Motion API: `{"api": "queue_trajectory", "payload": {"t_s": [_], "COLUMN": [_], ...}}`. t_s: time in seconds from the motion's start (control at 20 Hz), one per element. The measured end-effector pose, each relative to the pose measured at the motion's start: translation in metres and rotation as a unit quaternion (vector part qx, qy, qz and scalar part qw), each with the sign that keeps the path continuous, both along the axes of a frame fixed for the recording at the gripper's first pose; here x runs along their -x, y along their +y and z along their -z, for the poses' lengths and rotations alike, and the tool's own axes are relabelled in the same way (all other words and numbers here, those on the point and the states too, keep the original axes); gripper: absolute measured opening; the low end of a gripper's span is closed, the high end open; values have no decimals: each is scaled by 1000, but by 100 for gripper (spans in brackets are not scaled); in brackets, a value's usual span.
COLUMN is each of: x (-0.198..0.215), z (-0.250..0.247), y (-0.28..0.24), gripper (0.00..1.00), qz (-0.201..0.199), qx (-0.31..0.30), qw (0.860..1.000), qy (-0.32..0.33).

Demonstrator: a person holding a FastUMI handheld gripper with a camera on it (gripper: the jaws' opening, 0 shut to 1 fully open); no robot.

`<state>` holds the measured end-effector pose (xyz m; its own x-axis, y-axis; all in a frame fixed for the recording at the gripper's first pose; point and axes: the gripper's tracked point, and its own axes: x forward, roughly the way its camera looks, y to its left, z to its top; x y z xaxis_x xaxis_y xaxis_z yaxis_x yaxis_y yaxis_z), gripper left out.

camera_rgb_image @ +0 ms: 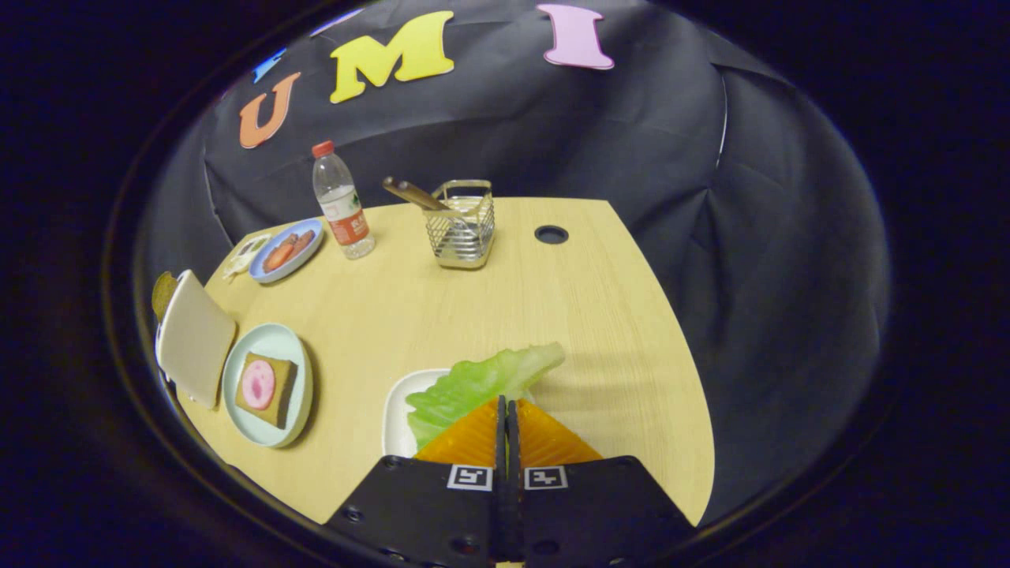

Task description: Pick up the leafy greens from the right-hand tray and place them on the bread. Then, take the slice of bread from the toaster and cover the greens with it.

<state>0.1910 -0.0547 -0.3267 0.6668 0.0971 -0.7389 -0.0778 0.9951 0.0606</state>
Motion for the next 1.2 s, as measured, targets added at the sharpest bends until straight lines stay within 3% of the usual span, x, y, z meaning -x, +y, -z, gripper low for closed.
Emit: {"api": "queue_trajectory", "payload": {"t_s": [0.25, 0.55, 0.8, 1.2], "x": [22, 45, 57, 74], "z": [-43, -91, -118, -114], "y": [19, 84, 170, 314], "gripper": [0, 0, 0, 0], "qz": [32, 31, 1, -55], "qx": [14, 19, 5, -31], "qw": [999, 998, 997, 997], "qy": [-28, -57, -72, -54]}}
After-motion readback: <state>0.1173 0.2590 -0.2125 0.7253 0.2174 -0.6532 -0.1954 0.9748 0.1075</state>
